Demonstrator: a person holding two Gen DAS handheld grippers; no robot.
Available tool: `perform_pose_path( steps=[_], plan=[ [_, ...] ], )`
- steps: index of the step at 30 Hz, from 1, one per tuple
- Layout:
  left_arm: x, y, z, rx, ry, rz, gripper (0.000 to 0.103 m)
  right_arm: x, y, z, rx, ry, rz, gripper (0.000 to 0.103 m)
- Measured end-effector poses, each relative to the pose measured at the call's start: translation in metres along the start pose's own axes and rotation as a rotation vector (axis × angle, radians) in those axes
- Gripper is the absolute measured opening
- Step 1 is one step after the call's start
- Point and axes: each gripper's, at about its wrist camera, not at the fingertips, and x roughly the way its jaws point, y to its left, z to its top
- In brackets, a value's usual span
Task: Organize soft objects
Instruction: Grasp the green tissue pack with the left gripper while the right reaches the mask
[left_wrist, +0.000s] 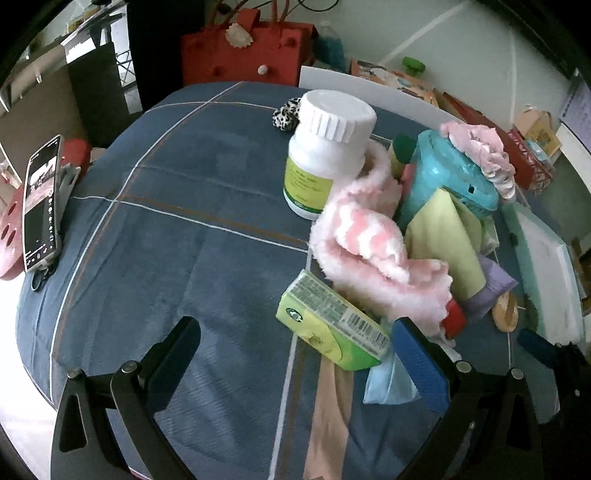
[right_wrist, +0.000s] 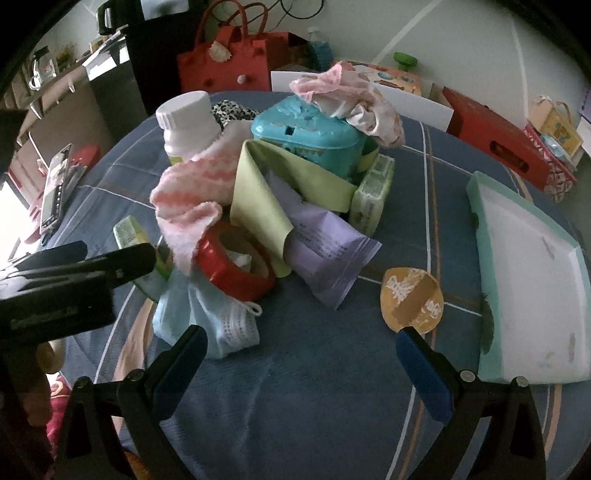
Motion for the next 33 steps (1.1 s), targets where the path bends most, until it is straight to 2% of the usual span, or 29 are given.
perform_pose_path(
  steps=[9,14,15,17,18,20,29,33],
  plan=[
    [0.002,-0.024,-0.002,0.082,0.011,0.047,0.103,0.001,0.000,-0.001,-0.009,-0.003,0.013,0.103],
    [0.004,-0.027,-0.004,0.073,0.024,0.045,0.101,0.002,-0.001,-0.002,-0.008,0.001,0.012,0.103],
    [0.004,-0.026,-0.004,0.065,0.020,0.047,0.098,0.002,-0.001,-0.001,-0.007,0.002,0.013,0.103],
    [0.003,-0.019,-0.005,0.049,0.017,0.044,0.075,0.003,-0.002,-0.001,-0.006,0.001,0.011,0.103],
    [0.004,-0.016,-0.005,0.045,0.019,0.035,0.071,0.003,-0.002,-0.001,-0.005,0.002,0.012,0.103],
    [0.004,-0.013,-0.006,0.037,0.026,0.018,0.054,0.003,-0.001,-0.002,-0.005,0.002,0.014,0.103],
    [0.000,0.007,-0.007,-0.043,0.019,-0.036,0.034,0.003,0.006,-0.001,-0.033,-0.006,0.048,0.103],
    [-0.007,0.019,-0.012,-0.068,0.020,-0.036,0.033,0.003,0.017,-0.001,-0.071,-0.011,0.094,0.103]
  ],
)
